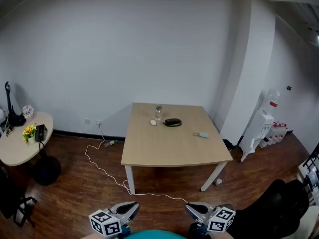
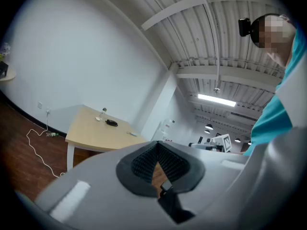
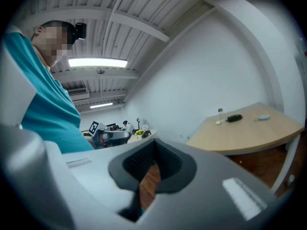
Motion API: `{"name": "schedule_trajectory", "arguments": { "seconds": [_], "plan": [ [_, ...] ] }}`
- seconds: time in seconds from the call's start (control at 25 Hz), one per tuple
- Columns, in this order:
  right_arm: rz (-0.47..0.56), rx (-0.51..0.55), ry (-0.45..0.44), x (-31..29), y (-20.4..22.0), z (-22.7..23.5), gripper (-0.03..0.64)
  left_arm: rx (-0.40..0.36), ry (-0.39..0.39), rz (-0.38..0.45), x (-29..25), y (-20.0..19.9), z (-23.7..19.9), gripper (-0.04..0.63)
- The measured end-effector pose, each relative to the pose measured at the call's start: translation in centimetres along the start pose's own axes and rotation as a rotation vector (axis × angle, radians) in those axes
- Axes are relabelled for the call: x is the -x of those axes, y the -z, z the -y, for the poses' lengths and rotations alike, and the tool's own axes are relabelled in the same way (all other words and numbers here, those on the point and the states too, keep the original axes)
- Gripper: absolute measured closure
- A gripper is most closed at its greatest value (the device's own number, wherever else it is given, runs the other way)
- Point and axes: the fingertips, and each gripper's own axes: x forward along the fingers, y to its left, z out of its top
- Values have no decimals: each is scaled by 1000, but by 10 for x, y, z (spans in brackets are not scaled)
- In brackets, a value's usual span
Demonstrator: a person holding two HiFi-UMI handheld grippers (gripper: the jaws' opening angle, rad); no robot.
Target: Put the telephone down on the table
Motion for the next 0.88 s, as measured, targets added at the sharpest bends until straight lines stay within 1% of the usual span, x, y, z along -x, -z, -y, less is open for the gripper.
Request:
{"name": "schedule_trajectory", "arguments": {
  "seconds": [0.2,0.64,0.88],
  "plan": [
    [5,22,-2,3,-3,3,615,20,-17,19,-1,-7,-1,589],
    [10,58,-11,-11,-17,5,615,4,-4,18,-2,-18,-9,589],
    [7,63,-14,-15,-21,9,615,-3,-10,34,-2,-27,-15,589]
  ]
}}
